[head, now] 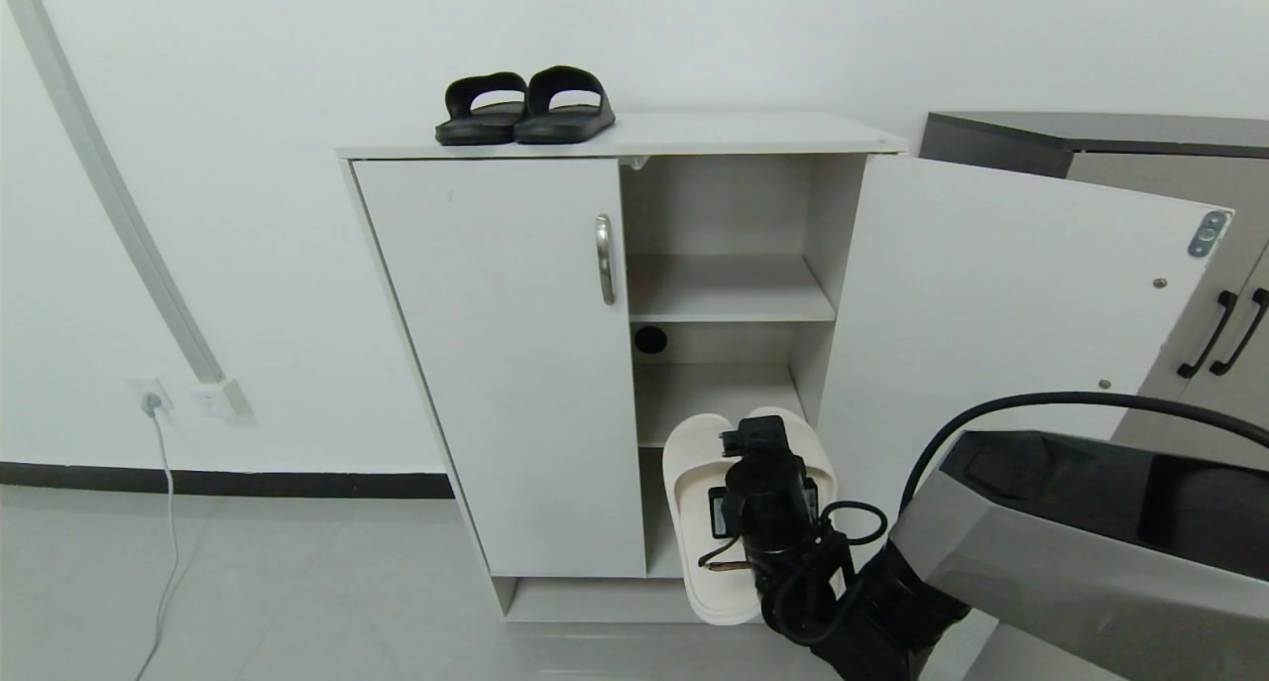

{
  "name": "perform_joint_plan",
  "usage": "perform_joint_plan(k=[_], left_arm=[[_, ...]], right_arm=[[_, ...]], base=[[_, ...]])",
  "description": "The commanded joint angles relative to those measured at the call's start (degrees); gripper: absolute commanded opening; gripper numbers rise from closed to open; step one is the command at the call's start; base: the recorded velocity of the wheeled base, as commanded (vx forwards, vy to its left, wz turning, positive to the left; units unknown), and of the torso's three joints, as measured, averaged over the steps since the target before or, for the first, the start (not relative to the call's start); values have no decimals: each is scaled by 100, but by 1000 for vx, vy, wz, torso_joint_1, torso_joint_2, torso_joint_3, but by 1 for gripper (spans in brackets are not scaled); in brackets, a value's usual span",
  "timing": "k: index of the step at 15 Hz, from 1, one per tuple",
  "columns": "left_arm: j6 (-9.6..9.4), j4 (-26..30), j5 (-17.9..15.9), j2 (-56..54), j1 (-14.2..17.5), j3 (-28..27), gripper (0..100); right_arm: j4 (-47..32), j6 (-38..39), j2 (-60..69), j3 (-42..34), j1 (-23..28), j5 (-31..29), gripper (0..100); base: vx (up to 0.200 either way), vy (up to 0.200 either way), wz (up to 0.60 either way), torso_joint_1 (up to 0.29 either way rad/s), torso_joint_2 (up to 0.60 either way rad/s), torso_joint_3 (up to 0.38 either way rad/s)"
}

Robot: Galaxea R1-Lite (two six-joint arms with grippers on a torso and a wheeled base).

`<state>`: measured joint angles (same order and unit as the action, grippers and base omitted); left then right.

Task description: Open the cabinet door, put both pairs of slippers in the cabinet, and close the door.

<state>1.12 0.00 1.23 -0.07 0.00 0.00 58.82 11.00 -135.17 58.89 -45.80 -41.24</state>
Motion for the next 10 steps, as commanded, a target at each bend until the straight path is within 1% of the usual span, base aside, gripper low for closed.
perform_joint_plan(k=[1, 3, 4, 5, 6, 8, 10], left_arm=[[2, -9, 9, 7, 0, 0, 0], [2, 0, 0, 7, 0, 0, 0], [-15, 0, -9, 7, 0, 0, 0], [-15, 0, -9, 7, 0, 0, 0], [-15, 0, -9, 7, 0, 0, 0], [-15, -9, -9, 7, 0, 0, 0], [-15, 0, -18, 7, 0, 0, 0]], right_arm=[[-2, 52, -150, 131, 1, 2, 0], [-11, 61, -194, 210, -69, 11, 0], [-108, 52, -326, 571, -113, 11, 0], [-380, 61, -431, 870, -122, 11, 0], [-652, 140, -458, 1010, -122, 11, 0], [-995, 403, -449, 1160, -122, 11, 0], [-1022, 421, -449, 1186, -105, 11, 0]], base=[[0, 0, 0, 0, 0, 0], [0, 0, 0, 0, 0, 0], [0, 0, 0, 0, 0, 0], [0, 0, 0, 0, 0, 0], [0, 0, 0, 0, 0, 0], [0, 0, 0, 0, 0, 0], [0, 0, 0, -4, 1, -47]])
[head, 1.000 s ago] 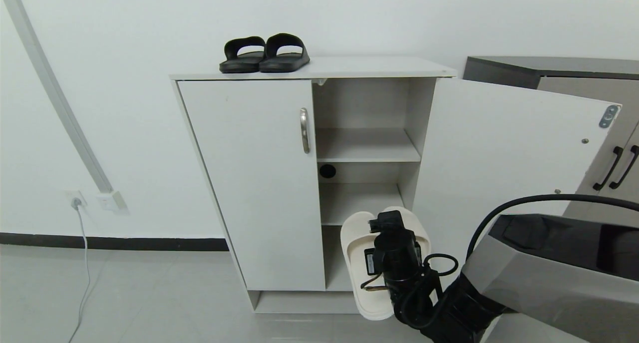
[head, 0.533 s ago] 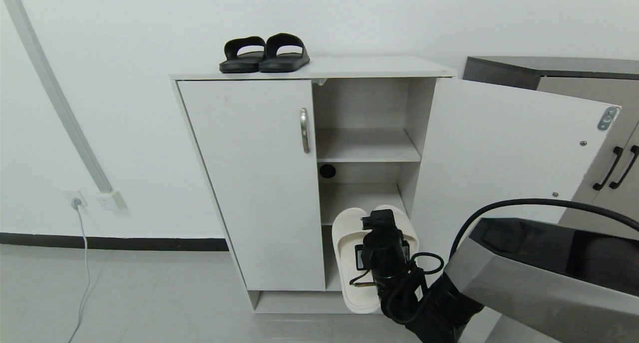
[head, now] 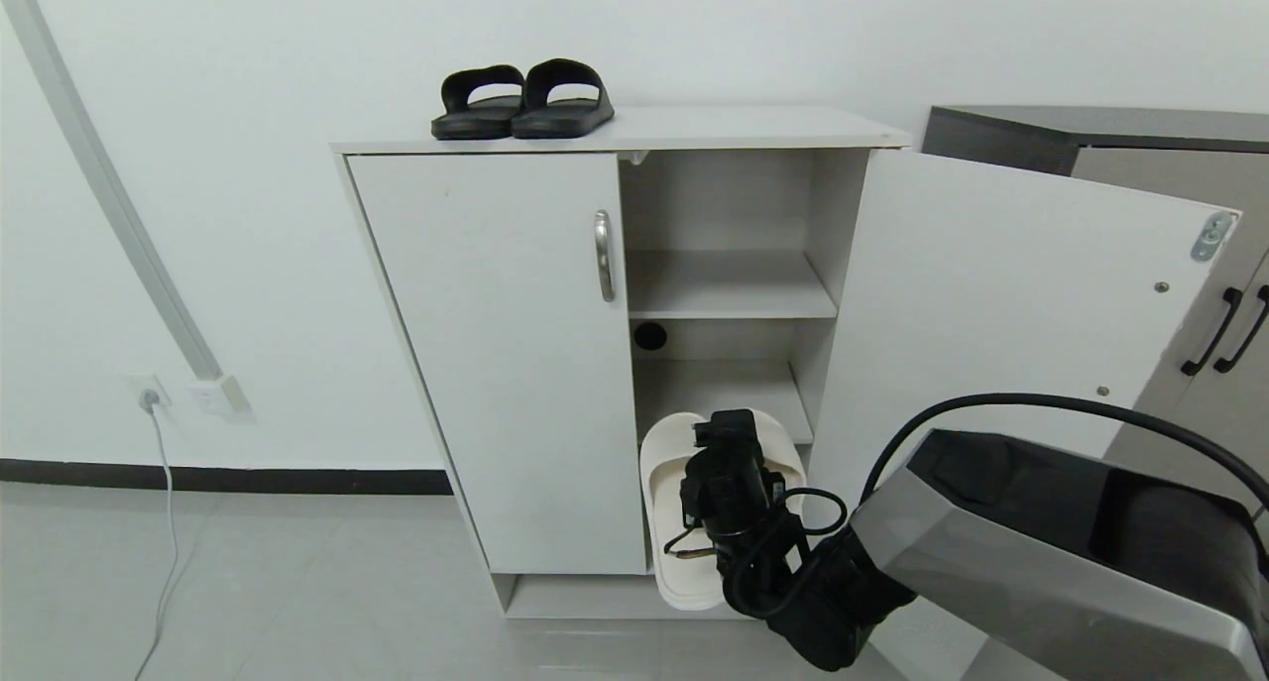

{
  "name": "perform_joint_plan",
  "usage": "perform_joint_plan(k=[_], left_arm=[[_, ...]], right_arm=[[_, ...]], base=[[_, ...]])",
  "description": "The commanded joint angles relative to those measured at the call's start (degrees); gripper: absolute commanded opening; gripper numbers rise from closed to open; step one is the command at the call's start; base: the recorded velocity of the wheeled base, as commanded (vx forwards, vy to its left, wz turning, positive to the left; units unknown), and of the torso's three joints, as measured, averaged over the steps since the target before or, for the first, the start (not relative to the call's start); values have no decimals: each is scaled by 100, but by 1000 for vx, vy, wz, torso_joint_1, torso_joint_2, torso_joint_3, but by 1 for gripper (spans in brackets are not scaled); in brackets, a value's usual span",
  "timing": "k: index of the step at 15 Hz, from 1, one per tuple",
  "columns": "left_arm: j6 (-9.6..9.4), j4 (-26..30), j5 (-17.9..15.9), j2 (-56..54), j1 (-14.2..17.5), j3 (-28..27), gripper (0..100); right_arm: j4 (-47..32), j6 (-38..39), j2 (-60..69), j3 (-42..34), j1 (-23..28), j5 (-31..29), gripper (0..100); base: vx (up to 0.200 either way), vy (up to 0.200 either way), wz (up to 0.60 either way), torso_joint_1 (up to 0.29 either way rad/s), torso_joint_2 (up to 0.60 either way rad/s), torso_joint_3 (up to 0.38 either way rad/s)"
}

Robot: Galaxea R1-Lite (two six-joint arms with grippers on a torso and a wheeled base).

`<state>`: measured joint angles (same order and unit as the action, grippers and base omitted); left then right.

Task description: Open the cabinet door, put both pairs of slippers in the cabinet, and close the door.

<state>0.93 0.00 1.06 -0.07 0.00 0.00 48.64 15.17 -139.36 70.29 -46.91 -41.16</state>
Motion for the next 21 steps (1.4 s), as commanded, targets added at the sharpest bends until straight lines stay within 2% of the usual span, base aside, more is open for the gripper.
perform_joint_plan(k=[1, 10, 12, 14, 16, 21], left_arm=[[4, 0, -1, 7, 0, 0, 0], [22, -9, 8, 7, 0, 0, 0], [22, -9, 26, 7, 0, 0, 0], [22, -9, 26, 7, 0, 0, 0], [22, 0, 17, 7, 0, 0, 0], [22, -9, 17, 7, 0, 0, 0]], right_arm=[[-4, 4, -38, 37, 6, 2, 0], [40, 109, -91, 20, 77, -59, 0], [515, -93, -91, -51, 42, -367, 0], [1411, -602, -240, -218, 77, -376, 0], [1842, -910, -390, -218, 156, -367, 0], [1860, -892, -443, -218, 244, -367, 0]], base=[[0, 0, 0, 2, -2, -154], [0, 0, 0, 5, 0, -191], [0, 0, 0, 5, -5, -115], [0, 0, 0, 1, -1, -25], [0, 0, 0, 0, 0, 0], [0, 0, 0, 0, 0, 0]])
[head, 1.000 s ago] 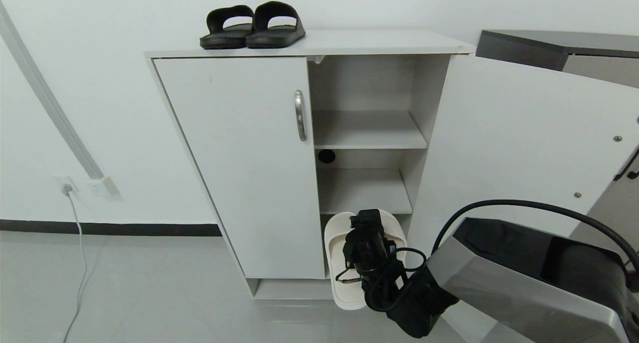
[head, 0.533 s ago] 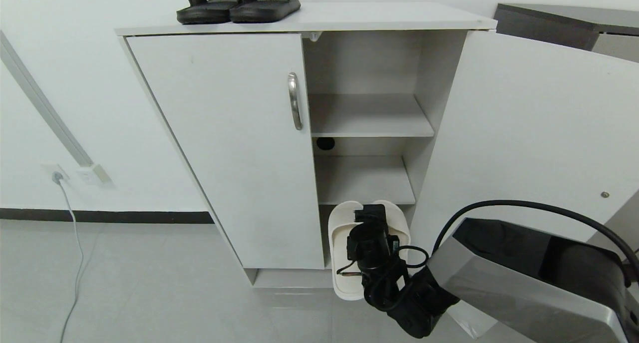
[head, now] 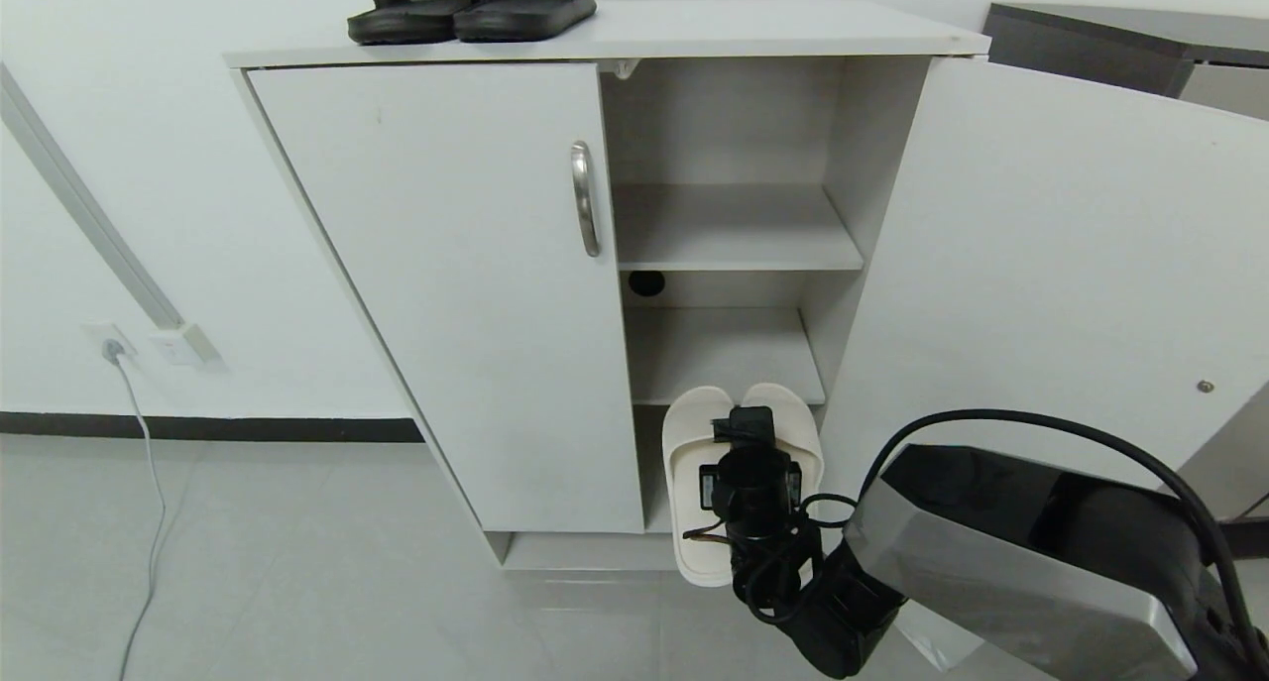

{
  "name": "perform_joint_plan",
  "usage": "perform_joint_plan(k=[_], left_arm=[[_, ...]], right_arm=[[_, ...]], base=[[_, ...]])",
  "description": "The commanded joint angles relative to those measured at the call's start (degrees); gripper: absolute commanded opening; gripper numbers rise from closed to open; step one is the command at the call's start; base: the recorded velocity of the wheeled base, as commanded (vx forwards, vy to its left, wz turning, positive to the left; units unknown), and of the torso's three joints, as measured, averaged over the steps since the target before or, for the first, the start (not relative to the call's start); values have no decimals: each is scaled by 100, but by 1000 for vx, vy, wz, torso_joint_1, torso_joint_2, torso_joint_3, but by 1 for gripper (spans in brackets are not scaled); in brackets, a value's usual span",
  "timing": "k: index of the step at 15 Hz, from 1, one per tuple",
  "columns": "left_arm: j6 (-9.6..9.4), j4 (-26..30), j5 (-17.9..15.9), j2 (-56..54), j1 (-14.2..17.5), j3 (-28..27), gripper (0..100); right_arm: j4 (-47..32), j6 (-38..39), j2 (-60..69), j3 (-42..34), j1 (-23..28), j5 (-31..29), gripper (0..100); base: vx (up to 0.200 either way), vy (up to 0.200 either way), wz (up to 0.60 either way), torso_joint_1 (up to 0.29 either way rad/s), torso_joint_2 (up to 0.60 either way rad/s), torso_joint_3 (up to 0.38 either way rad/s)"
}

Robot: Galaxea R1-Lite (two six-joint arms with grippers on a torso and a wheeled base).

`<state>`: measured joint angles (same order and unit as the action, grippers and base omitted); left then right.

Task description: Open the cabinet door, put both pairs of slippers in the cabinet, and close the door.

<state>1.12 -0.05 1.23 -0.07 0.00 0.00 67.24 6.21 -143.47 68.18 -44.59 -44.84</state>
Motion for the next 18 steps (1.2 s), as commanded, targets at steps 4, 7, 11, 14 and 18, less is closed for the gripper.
perform_joint_plan(k=[4, 7, 11, 14, 18], left_arm=[[2, 5, 0, 7, 0, 0, 0], [-7, 5, -9, 7, 0, 0, 0], [-7, 5, -9, 7, 0, 0, 0], [-7, 5, -9, 7, 0, 0, 0], [2, -4, 0, 7, 0, 0, 0]], right_arm=[[-1, 39, -41, -15, 30, 1, 0], [8, 30, -32, 11, 65, 1, 0], [-1, 30, -32, 20, 91, 1, 0], [-1, 30, -32, 20, 91, 1, 0], [-1, 21, -41, 28, 126, 89, 0]], base=[[0, 0, 0, 0, 0, 0], [67, 0, 0, 2, 2, -1], [200, 0, 0, -1, 0, 0], [200, 0, 0, 2, 1, 2], [100, 0, 0, 1, 1, 2]])
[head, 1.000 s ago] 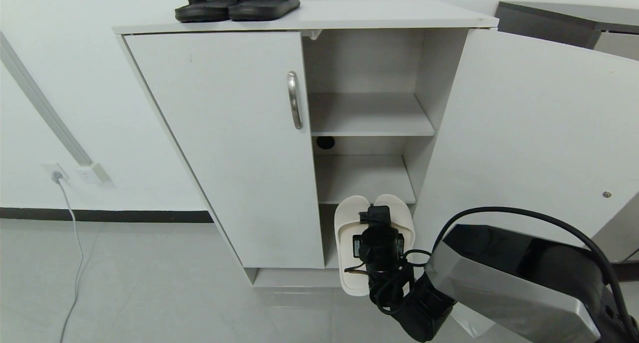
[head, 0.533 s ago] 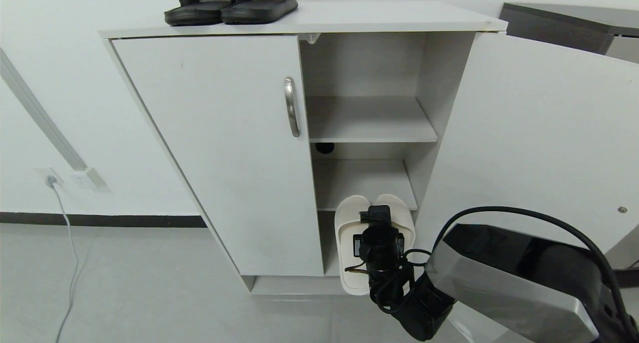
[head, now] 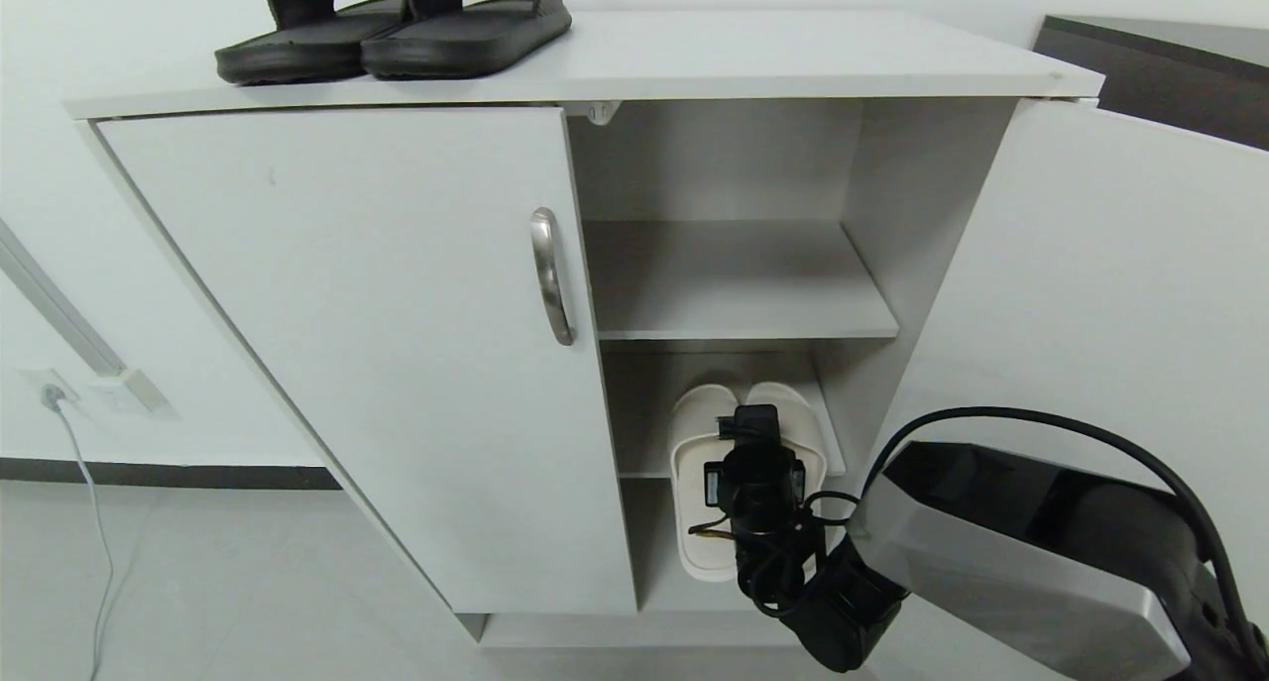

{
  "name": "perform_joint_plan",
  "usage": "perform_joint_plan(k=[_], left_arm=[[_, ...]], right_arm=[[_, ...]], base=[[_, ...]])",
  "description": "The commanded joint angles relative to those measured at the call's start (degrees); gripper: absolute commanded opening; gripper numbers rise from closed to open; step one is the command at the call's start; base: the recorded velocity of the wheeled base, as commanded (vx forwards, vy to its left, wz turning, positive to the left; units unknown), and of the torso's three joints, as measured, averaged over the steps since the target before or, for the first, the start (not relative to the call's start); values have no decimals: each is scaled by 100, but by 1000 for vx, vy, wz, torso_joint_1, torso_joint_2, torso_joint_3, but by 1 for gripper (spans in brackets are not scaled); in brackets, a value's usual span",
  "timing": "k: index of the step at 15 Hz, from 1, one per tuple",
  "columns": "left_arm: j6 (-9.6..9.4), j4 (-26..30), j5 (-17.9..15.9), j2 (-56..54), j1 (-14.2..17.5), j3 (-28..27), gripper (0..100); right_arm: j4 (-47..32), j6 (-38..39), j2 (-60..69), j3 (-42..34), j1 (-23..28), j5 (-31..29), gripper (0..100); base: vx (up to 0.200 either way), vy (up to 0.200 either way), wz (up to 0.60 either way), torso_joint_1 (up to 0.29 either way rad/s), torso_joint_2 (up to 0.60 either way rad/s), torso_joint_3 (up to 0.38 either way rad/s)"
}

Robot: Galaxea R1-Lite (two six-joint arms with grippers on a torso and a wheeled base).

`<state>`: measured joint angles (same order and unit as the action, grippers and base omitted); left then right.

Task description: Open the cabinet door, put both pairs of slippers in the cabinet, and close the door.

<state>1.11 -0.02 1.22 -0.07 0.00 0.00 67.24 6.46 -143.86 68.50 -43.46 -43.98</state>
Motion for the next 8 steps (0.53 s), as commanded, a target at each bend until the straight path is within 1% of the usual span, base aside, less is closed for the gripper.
perform_joint_plan(k=[1, 3, 5, 8], left_arm=[[3, 2, -8, 7, 0, 0, 0], [-14, -6, -8, 7, 0, 0, 0], [-14, -6, -8, 7, 0, 0, 0], [-23, -6, -8, 7, 0, 0, 0]], right_arm=[[-1, -13, 34, -12, 39, 153, 0], [-1, -22, 42, -47, 83, 391, 0], [-89, -31, 34, 6, 198, 760, 0], [-757, -22, -72, 638, 356, 795, 0]], base=[[0, 0, 0, 0, 0, 0], [0, 0, 0, 0, 0, 0], [0, 0, 0, 0, 0, 0], [0, 0, 0, 0, 0, 0]])
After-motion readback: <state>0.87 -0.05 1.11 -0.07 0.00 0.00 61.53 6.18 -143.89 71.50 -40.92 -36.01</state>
